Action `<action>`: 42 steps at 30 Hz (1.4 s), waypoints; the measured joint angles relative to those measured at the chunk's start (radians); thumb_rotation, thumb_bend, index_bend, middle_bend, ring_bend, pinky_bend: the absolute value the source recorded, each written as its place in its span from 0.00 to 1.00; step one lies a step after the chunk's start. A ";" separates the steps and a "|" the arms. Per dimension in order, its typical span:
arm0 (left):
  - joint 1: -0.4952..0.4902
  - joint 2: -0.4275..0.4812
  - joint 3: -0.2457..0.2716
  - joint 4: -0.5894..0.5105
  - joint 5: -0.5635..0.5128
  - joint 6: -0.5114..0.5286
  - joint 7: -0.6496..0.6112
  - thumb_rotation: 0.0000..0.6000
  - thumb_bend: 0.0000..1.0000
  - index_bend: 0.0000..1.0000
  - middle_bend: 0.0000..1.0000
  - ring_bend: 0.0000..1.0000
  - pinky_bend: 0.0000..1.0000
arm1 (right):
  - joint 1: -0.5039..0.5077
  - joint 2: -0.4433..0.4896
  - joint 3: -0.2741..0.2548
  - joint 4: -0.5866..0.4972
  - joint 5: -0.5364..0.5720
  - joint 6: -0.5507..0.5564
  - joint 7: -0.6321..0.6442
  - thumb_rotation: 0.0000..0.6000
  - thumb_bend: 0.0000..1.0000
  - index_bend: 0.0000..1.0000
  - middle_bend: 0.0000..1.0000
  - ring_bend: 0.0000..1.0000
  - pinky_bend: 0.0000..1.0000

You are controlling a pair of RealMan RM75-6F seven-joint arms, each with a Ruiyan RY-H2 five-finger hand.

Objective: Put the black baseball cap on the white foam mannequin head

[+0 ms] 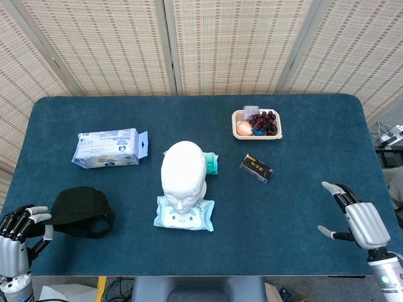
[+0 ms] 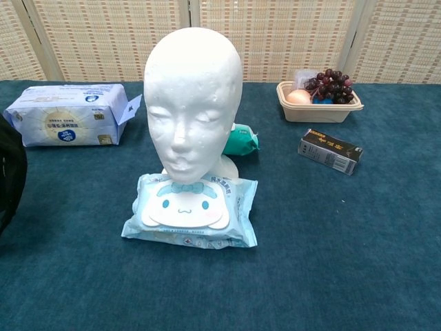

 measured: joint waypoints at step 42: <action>-0.157 0.191 -0.108 -0.299 0.089 -0.041 0.160 1.00 0.45 0.78 0.51 0.37 0.48 | 0.001 0.002 0.002 0.003 0.003 -0.002 0.012 1.00 0.00 0.06 0.20 0.14 0.48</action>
